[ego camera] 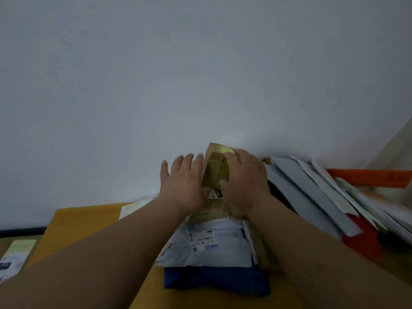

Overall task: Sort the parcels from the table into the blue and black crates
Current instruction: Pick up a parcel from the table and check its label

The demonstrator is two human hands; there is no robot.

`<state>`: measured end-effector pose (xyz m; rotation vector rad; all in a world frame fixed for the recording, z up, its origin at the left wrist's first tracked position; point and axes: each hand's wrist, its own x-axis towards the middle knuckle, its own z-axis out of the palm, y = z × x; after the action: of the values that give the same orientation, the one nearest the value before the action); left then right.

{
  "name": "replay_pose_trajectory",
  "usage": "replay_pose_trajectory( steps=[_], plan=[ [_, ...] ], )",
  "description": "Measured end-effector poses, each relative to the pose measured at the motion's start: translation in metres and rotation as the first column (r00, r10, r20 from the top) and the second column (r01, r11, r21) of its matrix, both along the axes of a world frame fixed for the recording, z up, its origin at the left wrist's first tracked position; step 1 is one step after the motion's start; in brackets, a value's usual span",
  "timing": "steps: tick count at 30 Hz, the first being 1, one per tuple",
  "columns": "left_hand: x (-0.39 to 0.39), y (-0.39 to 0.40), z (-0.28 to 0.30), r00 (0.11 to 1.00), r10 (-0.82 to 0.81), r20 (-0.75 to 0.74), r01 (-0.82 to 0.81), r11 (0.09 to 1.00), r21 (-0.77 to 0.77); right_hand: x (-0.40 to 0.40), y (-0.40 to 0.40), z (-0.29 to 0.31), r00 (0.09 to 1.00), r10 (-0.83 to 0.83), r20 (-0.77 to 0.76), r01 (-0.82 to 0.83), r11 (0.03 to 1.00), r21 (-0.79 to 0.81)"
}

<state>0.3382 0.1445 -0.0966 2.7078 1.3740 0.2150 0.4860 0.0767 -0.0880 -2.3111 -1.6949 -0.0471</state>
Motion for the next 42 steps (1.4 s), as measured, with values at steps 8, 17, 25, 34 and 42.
replay_pose_trajectory(
  steps=[8, 17, 25, 34, 42],
  plan=[
    [0.033, 0.019, -0.007, 0.999, 0.001, -0.049, -0.008, 0.992, -0.126, 0.029, 0.042, -0.014, 0.996, 0.091, -0.021, -0.093, 0.987, -0.129],
    [0.025, 0.017, -0.020, 0.996, 0.041, 0.079, -0.029, 0.989, -0.148, 0.026, 0.032, -0.019, 0.990, 0.141, -0.002, -0.140, 0.989, 0.052],
    [-0.027, -0.005, -0.037, 0.950, -0.043, 0.310, 0.018, 0.996, 0.082, -0.006, -0.011, -0.044, 0.962, 0.229, -0.147, -0.181, 0.942, 0.281],
    [-0.112, -0.047, -0.038, 0.921, -0.031, 0.389, -0.013, 0.994, 0.109, -0.091, -0.046, -0.009, 0.179, -0.132, -0.975, 0.145, 0.984, -0.106],
    [-0.190, -0.081, -0.040, 0.810, 0.016, 0.586, 0.016, 0.999, -0.049, -0.164, -0.067, -0.010, 0.010, -0.045, -0.999, 0.170, 0.984, -0.043]
  ],
)
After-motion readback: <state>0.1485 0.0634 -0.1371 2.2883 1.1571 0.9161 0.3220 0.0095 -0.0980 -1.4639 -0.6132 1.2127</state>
